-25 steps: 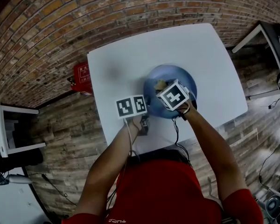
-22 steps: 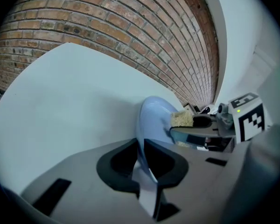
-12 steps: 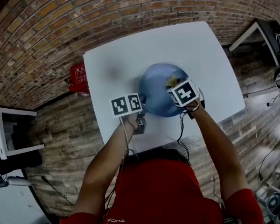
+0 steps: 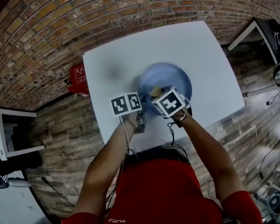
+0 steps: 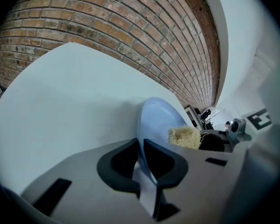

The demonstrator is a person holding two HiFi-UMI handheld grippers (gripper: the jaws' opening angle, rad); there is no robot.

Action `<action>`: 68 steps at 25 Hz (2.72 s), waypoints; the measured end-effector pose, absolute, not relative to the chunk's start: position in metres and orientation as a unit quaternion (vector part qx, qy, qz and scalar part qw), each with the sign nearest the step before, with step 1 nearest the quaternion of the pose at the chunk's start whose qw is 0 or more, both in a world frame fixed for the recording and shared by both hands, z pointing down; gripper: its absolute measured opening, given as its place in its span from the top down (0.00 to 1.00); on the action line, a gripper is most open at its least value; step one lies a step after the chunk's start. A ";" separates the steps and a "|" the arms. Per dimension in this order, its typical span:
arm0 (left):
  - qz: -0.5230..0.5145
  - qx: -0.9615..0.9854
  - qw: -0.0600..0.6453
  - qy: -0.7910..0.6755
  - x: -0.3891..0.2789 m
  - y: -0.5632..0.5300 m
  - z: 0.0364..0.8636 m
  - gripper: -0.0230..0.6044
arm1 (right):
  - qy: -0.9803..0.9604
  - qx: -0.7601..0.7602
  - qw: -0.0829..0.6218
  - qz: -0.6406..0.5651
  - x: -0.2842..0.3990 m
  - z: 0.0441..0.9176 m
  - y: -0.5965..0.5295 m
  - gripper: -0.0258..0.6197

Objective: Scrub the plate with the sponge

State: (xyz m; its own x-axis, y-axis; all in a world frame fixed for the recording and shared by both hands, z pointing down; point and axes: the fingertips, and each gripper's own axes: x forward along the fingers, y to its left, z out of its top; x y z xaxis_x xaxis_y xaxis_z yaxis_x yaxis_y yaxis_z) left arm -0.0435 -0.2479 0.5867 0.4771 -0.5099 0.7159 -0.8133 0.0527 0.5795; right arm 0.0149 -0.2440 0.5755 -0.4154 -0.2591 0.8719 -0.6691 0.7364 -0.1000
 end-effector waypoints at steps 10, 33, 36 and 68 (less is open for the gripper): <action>0.144 0.675 0.532 -0.490 -0.045 -0.249 0.587 0.89 | -0.757 0.366 0.497 0.216 0.114 0.579 -0.279 0.68; 0.149 0.680 0.529 -0.485 -0.045 -0.249 0.588 0.89 | -0.784 0.315 0.471 0.254 0.062 0.580 -0.223 0.68; 0.153 0.681 0.529 -0.484 -0.044 -0.249 0.588 0.89 | -0.770 0.336 0.481 0.251 0.088 0.580 -0.232 0.68; 0.177 0.706 0.439 -0.527 -0.079 -0.239 0.563 0.83 | -0.850 0.385 0.297 0.202 0.073 0.490 -0.258 0.68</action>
